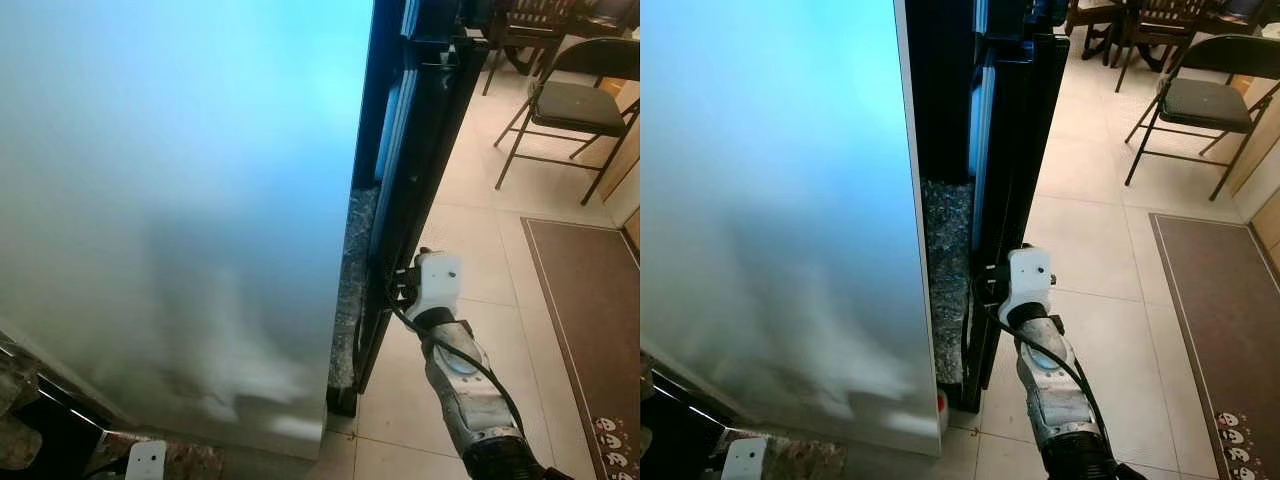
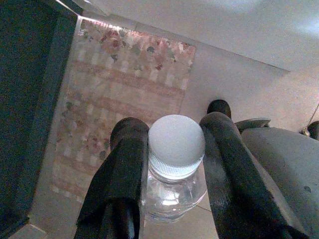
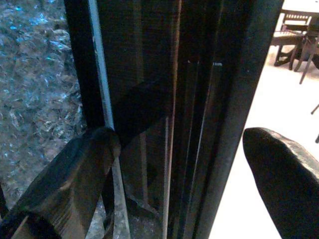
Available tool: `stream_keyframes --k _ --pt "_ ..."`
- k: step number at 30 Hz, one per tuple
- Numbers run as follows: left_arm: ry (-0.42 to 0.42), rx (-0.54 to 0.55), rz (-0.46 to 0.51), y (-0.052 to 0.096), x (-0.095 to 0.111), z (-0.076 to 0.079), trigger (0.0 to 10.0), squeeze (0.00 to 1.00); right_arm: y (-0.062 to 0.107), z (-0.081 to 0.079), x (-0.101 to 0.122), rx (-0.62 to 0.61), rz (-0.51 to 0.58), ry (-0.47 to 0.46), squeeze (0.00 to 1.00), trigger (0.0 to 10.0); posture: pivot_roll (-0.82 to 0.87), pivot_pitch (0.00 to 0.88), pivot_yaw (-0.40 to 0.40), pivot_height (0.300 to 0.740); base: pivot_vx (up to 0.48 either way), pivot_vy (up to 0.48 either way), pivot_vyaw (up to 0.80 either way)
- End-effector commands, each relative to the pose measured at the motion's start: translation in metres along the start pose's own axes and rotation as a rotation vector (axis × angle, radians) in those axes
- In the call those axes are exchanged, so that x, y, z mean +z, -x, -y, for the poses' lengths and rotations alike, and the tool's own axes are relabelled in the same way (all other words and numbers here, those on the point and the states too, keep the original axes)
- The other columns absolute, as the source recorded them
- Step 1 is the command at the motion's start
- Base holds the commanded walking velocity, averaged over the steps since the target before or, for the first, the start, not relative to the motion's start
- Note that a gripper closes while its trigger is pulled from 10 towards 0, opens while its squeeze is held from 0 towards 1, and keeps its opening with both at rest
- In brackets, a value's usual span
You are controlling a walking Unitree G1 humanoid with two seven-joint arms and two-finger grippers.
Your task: Restocking fridge
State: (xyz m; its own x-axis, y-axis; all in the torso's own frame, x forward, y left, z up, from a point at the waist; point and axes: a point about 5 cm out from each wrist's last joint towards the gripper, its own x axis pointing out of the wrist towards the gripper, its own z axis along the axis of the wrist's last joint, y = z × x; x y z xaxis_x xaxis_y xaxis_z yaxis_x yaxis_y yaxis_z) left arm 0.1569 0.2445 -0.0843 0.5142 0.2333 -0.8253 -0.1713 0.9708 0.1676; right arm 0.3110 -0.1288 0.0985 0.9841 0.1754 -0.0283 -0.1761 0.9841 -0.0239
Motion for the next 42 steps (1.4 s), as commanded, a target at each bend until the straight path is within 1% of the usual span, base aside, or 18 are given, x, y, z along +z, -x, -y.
stream_keyframes --k 1,6,12,15,17,19,22,23,25,26,30,31,33,34,36,39,41,42 --pt "-0.017 0.006 -0.023 0.001 -0.006 0.000 10.0 0.00 -0.004 -0.001 0.004 0.009 0.017 -0.004 0.00 10.0 -0.06 0.043 0.007 0.740 0.000 0.000 0.00" --pt "-0.016 0.007 -0.021 0.001 -0.005 -0.001 10.0 0.00 -0.007 0.001 0.007 0.002 0.029 0.002 0.00 10.0 -0.06 0.043 0.003 0.740 0.000 0.000 0.00" --pt "-0.010 0.010 -0.025 0.001 -0.008 -0.004 10.0 0.00 -0.006 0.011 0.014 -0.074 0.076 -0.003 0.00 10.0 -0.06 0.042 0.001 0.740 0.000 0.000 0.00" --pt "-0.010 0.012 -0.028 0.002 -0.010 -0.006 10.0 0.00 0.002 0.028 0.015 -0.195 0.105 0.016 0.00 10.0 -0.06 0.043 0.000 0.740 0.000 0.000 0.00" --pt "-0.011 0.012 -0.029 0.002 -0.010 -0.006 10.0 0.00 0.005 0.034 0.015 -0.236 0.109 0.017 0.00 10.0 -0.07 0.043 0.001 0.740 0.000 0.000 0.00" --pt "-0.013 0.012 -0.030 0.002 -0.010 -0.006 10.0 0.00 0.013 0.048 0.011 -0.317 0.100 0.025 0.00 10.0 -0.07 0.044 0.001 0.740 0.000 0.000 0.00" --pt "-0.015 0.011 -0.030 0.002 -0.010 -0.005 10.0 0.00 0.019 0.056 0.007 -0.354 0.088 0.032 0.00 10.0 -0.07 0.045 0.002 0.740 0.000 0.000 0.00" --pt "-0.016 0.008 -0.030 0.002 -0.010 -0.004 10.0 0.00 0.024 0.064 0.003 -0.394 0.077 0.035 0.00 10.0 -0.07 0.047 0.002 0.740 0.000 0.000 0.00" --pt "-0.016 0.007 -0.029 0.002 -0.010 -0.003 10.0 0.00 0.027 0.068 0.002 -0.415 0.071 0.037 0.00 10.0 -0.07 0.047 0.003 0.740 0.000 0.000 0.00" --pt "-0.020 0.004 -0.029 0.001 -0.009 -0.001 10.0 0.00 0.037 0.080 -0.003 -0.461 0.052 0.060 0.00 10.0 -0.07 0.048 0.004 0.740 0.000 0.000 0.00" --pt "-0.022 0.004 -0.030 0.002 -0.009 -0.001 10.0 0.00 0.042 0.088 -0.005 -0.491 0.042 0.067 0.00 10.0 -0.08 0.049 0.005 0.740 0.000 0.000 0.00" --pt "-0.022 0.004 -0.031 0.002 -0.010 -0.001 10.0 0.00 0.048 0.098 -0.010 -0.526 0.028 0.083 0.00 10.0 -0.08 0.049 0.006 0.740 0.000 0.000 0.00" --pt "-0.020 0.004 -0.033 0.002 -0.010 -0.001 10.0 0.00 0.054 0.107 -0.020 -0.559 -0.018 0.100 0.00 10.0 -0.08 0.048 0.005 0.740 0.000 0.000 0.00" --pt "-0.015 0.003 -0.035 0.002 -0.010 -0.001 10.0 0.00 0.060 0.114 -0.031 -0.584 -0.057 0.089 0.00 10.0 -0.08 0.050 0.007 0.740 0.000 0.000 0.00" --pt "-0.013 0.002 -0.036 0.002 -0.011 -0.001 10.0 0.00 0.068 0.122 -0.046 -0.597 -0.118 0.075 0.00 10.0 -0.08 0.048 0.007 0.740 0.000 0.000 0.00" --pt "-0.013 0.004 -0.038 0.002 -0.011 -0.001 10.0 0.00 0.083 0.134 -0.066 -0.629 -0.212 0.105 0.00 10.0 -0.08 0.049 0.008 0.740 0.000 0.000 0.00" --pt "-0.013 0.005 -0.038 0.002 -0.011 -0.002 10.0 0.00 0.091 0.140 -0.072 -0.656 -0.240 0.102 0.00 10.0 -0.07 0.051 0.007 0.740 0.000 0.000 0.00" --pt "-0.013 0.007 -0.038 0.002 -0.011 -0.003 10.0 0.00 0.102 0.146 -0.082 -0.689 -0.283 0.085 0.00 10.0 -0.08 0.052 0.007 0.740 0.000 0.000 0.00"
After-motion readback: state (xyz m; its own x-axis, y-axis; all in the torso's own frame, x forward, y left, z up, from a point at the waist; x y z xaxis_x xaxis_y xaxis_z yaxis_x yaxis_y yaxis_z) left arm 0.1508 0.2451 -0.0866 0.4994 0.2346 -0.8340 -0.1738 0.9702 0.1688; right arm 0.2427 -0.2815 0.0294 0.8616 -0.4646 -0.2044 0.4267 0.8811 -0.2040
